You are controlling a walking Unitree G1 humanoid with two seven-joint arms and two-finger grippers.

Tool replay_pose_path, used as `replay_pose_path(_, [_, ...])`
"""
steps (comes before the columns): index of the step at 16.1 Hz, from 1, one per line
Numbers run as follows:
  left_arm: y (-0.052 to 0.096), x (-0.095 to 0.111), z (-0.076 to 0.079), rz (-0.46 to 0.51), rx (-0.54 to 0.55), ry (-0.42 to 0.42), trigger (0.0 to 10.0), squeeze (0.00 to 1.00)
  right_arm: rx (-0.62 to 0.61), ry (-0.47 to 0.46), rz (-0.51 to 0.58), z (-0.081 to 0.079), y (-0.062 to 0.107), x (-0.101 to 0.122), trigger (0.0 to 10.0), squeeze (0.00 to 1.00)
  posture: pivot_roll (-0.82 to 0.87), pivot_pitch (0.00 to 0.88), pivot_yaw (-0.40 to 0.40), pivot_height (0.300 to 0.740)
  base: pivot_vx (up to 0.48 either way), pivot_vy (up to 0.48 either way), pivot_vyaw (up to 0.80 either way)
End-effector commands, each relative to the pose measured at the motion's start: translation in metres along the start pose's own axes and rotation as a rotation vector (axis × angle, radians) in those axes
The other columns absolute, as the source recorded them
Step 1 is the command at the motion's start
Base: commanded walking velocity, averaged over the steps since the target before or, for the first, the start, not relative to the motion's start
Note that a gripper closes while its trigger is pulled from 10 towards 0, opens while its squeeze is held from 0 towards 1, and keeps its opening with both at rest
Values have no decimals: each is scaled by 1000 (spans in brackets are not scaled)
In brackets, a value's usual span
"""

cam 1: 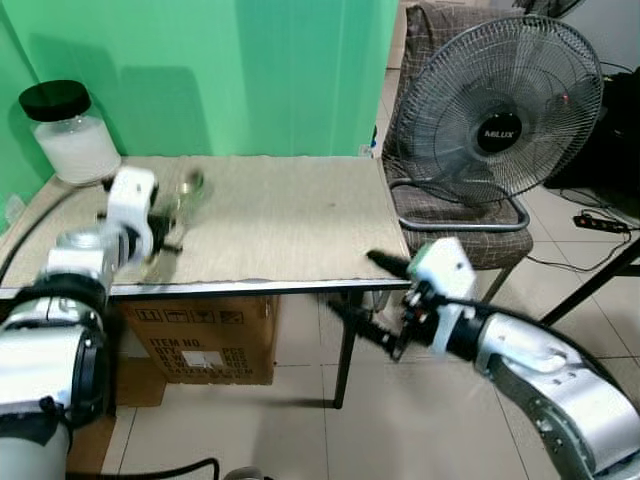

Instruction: Setting the table

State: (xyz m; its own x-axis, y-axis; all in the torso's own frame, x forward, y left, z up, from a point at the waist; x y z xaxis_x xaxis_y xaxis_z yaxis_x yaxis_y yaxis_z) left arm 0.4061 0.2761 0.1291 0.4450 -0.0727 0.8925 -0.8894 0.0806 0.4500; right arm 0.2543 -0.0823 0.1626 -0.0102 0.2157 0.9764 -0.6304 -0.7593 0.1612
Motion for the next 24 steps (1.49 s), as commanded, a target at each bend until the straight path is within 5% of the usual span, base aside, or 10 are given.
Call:
replay_pose_path(1, [0,19,4,70,-17,13,0,0,-50,5,24,9,4,5,10000,0,-22,0,-19,740,0,0,0])
replay_pose_path(3, [-3,37,26,150,-108,23,0,0,-117,-10,42,15,8,7,10000,0,-36,0,-9,740,0,0,0])
replay_pose_path(5, [-2,73,67,363,-230,24,0,0,-235,-44,69,24,14,9,10000,0,-41,0,10,740,0,0,0])
replay_pose_path(6, [1,79,76,413,-251,27,0,0,-262,-58,73,26,16,8,10000,0,-42,0,12,740,0,0,0])
replay_pose_path(7, [9,89,99,500,-327,32,10000,0,-351,-88,71,31,22,7,10000,0,-48,0,18,740,0,0,0])
replay_pose_path(11, [46,83,164,654,-495,-29,10000,0,-590,-162,81,38,46,2,10000,0,-61,0,35,740,0,0,-303])
replay_pose_path(15, [71,57,194,651,-521,-78,10000,0,-694,-176,61,35,58,-3,10000,0,-63,0,34,740,0,0,-800])
replay_pose_path(19, [78,19,189,552,-409,-96,10000,0,-806,-179,34,42,62,-6,10000,0,-83,0,44,740,0,0,-800])
replay_pose_path(21, [80,17,188,536,-374,-114,10000,0,-833,-177,9,44,63,-9,10000,0,-73,0,34,740,0,0,-800])
replay_pose_path(24, [84,18,178,539,-283,-37,10000,0,-813,-136,-18,46,60,-9,10000,0,-77,0,2,740,0,0,-800])
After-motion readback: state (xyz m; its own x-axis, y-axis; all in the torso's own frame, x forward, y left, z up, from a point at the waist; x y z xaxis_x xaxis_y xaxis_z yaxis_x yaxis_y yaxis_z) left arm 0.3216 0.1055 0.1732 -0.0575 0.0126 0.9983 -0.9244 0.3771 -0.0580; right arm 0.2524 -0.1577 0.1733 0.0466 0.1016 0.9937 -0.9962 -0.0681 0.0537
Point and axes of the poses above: a point about 5 cm out from each wrist's last joint towards the gripper, its own y axis pointing back from the gripper into the wrist, its own x axis along the axis of the wrist's last joint, z = x × y, the point moved 4 cm from there along -y, pointing out of the wrist towards the gripper, and after that the axes turned 6 degrees about y, right-handed, at the moved point
